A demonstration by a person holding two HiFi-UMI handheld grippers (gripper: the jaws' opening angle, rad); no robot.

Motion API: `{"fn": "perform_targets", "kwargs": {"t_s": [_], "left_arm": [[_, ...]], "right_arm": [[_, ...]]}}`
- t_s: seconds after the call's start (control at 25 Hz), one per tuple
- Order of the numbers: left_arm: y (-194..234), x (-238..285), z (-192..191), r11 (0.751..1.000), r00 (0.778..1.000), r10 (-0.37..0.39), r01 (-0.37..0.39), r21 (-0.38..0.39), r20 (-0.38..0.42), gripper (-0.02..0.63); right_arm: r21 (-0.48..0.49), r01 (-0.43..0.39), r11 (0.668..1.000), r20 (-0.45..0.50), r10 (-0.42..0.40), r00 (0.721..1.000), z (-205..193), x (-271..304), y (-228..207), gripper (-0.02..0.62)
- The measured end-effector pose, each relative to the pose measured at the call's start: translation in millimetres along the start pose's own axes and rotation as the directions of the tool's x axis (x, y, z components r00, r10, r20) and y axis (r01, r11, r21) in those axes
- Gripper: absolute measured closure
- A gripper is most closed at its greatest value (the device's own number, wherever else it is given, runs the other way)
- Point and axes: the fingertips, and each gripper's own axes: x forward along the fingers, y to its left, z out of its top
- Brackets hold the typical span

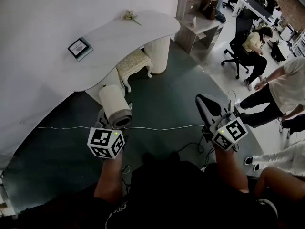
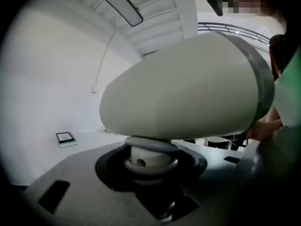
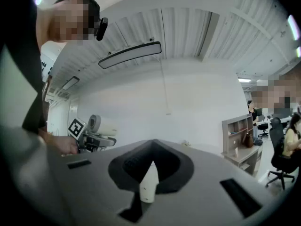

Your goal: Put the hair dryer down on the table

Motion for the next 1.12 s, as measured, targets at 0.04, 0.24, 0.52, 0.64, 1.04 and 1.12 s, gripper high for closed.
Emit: {"fn": "perform_targets", "kwargs": {"t_s": [0.04,0.24,0.52,0.64,1.04,1.12], "left_arm": [[4.0,-0.9,1.0,1.000,1.000,0.001,-0.001,-0.002,-0.002,0.405],[23.9,-12.9,-0.2,1.000,1.000,0.010,-0.010,-0.010,-0.009,0.405],[54.5,-46.7,-14.4,1.000,1.000,0.010,-0.011,-0.025,-0.015,0.405],[70.1,-56.8,-20.3,0.999,1.000,0.005,-0.005,-0.031,-0.020,0.405],[88.8,-41.6,-31.1,0.998,0.999,-0.018,0.016,-0.060,-0.031,0.405],[89.8,-33.5,-31.1,0.998,0.999,-0.021,0.019,-0.057,-0.037,0.405]], "right_arm": [[-0.001,0.000,1.000,-0.003,0.000,1.000,1.5,3.9,1.4,0.592],[-0.006,-0.010,1.000,-0.018,0.010,1.000,1.5,24.6,16.1,0.592],[0.005,-0.031,0.999,-0.010,0.031,0.999,-2.9,54.4,59.7,0.592],[0.016,-0.032,0.999,0.003,0.032,0.999,-4.0,63.0,77.4,0.591],[0.076,0.014,0.997,-0.011,-0.013,1.000,-21.7,61.6,70.2,0.591],[0.085,0.007,0.996,-0.010,-0.007,1.000,-24.4,68.7,63.4,0.591]]}}
